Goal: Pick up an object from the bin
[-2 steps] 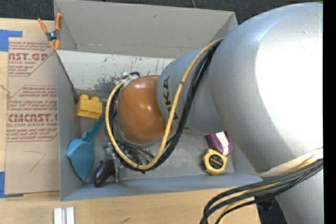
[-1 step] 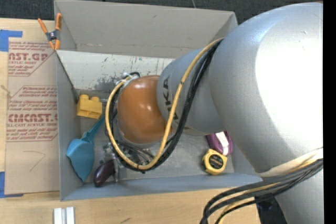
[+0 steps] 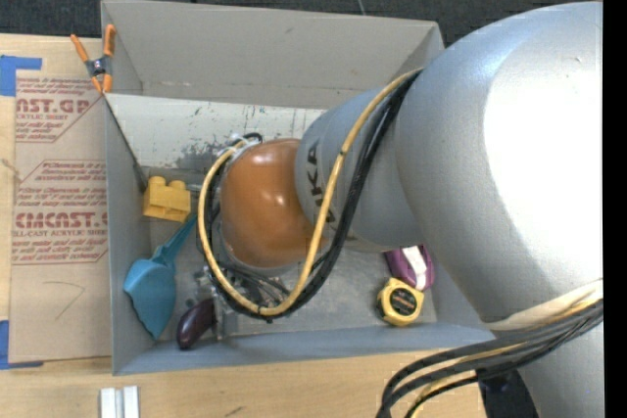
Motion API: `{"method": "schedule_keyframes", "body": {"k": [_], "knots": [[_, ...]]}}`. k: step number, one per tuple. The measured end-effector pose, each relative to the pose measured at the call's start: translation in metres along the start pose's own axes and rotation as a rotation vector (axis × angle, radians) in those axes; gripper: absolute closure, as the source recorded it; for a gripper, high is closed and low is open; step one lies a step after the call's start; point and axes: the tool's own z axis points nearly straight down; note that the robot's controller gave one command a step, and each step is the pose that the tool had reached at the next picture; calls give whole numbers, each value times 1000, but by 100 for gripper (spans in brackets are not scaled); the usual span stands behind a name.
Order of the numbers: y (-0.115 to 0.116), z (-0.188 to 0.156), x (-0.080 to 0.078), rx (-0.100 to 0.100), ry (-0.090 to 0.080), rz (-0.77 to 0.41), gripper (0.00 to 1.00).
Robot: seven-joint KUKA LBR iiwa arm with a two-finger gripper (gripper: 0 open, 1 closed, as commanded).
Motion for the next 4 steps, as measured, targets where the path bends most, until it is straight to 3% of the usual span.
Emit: {"method": "schedule_keyframes", "body": {"k": [1, 4], "knots": [[0, -19, 1, 0, 4, 0, 100], [1, -67, -2, 0, -8, -1, 100]]}}
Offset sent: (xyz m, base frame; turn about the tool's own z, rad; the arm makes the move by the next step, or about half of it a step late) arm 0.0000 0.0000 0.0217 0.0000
